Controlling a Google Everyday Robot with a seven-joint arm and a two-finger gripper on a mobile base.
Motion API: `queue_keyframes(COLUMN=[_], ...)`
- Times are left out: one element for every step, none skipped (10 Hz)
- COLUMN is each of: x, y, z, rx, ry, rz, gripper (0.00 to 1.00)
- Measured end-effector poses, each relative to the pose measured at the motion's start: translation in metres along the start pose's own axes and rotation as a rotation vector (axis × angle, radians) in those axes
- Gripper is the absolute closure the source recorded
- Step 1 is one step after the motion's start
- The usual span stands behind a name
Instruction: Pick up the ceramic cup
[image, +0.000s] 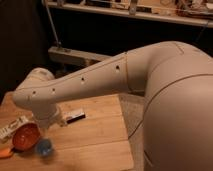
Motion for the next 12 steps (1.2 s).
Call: queue_keyframes(x=[-0.001,0.000,0.002,0.003,0.004,0.004,0.003,0.002,0.000,-0.004,-0.007,-0.011], y=[0.015,0.024,0.032,0.042,0.047,0.052,0.058,0.061,0.064,0.065,0.065,0.063], z=[-0.004,-0.004,-0.004,0.000,0.002,0.006,0.012,0.019,0.030,0.040,0.048,0.057], rx=[0.002,0.003,0.006,0.005,0.004,0.002,-0.001,-0.004,-0.014,-0.021,-0.029,-0.033], ry=[-0.014,-0.018,-0.017,-0.013,-0.009,-0.006,0.000,0.007,0.021,0.027,0.035,0.038], rz=[-0.031,-0.045,-0.060,-0.077,-0.085,-0.093,-0.105,-0.111,-0.112,-0.114,-0.113,-0.112], gripper=[0.35,0.35,0.35,0.35,0.35,0.35,0.35,0.35,0.35,0.35,0.35,0.35])
